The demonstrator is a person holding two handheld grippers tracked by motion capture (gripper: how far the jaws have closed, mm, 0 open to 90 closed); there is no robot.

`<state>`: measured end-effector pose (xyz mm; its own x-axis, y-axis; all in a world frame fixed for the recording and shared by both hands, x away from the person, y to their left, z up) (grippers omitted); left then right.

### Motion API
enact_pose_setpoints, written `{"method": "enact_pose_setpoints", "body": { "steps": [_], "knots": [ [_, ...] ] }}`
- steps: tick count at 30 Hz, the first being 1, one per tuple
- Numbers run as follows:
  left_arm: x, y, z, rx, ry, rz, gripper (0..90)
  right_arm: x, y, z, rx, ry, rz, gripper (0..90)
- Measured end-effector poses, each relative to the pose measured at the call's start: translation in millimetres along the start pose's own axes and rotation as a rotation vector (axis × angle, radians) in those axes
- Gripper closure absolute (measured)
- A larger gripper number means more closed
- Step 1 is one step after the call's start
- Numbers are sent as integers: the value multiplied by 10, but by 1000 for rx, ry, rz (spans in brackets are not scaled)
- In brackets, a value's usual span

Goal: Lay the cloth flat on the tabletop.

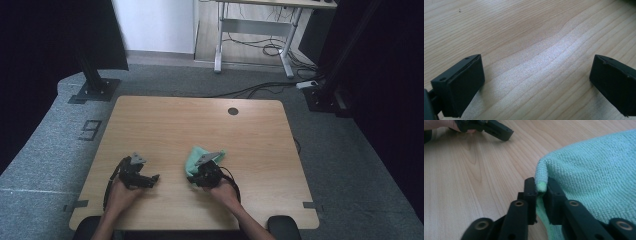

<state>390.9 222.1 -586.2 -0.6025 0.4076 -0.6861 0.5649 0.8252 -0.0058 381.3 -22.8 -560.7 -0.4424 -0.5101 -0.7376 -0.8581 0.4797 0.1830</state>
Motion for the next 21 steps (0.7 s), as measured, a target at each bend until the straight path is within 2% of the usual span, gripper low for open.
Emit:
{"method": "enact_pose_setpoints", "body": {
  "steps": [1,2,3,4,5,6,8,9,12,13,15,16,18,19,21],
  "knots": [
    [0,0,0,0,0,0,0,-2,-14,-20,8,-5,-7,669],
    [0,0,0,0,0,0,0,-2,-14,-20,8,-5,-7,669],
    [0,0,0,0,0,0,0,-4,-26,-46,21,-10,-17,593],
    [0,0,0,0,0,0,0,-9,-55,-95,28,-8,-22,424],
    [0,0,0,0,0,0,0,-11,-72,-121,39,-5,-21,382],
    [0,0,0,0,0,0,0,-11,-72,-121,39,-5,-21,382],
    [0,0,0,0,0,0,0,-10,-128,-237,64,-13,-33,315],
    [0,-1,0,0,-1,-1,0,-10,-128,-237,64,-13,-33,315],
    [-1,-3,1,-3,0,-3,0,18,-226,-422,117,-21,-37,286],
    [-1,-3,1,-3,0,-3,0,18,-226,-422,117,-21,-37,286],
    [-1,-5,1,-3,0,-4,0,52,-300,-519,138,-33,-16,285],
    [-2,-6,2,-4,0,-5,0,99,-392,-613,168,-43,6,284],
    [-3,-8,3,-6,0,-8,0,159,-493,-706,198,-48,32,284],
    [-3,-8,3,-6,0,-8,0,159,-493,-706,198,-48,32,284],
    [-3,-9,3,-7,0,-10,0,228,-595,-790,240,-49,56,284]
  ]
}}
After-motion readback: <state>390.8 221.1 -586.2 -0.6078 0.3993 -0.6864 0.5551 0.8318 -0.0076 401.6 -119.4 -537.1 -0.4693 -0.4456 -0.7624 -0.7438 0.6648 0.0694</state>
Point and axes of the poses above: each handheld gripper's, and its own axes: z roughly forward along the jaws, x roughly out of its underside, y roughly to its left, the point moved 5 cm from there along z, roughly forward along the jaws, and after that the axes turned 2 degrees about -y, right-handed, at the moved point
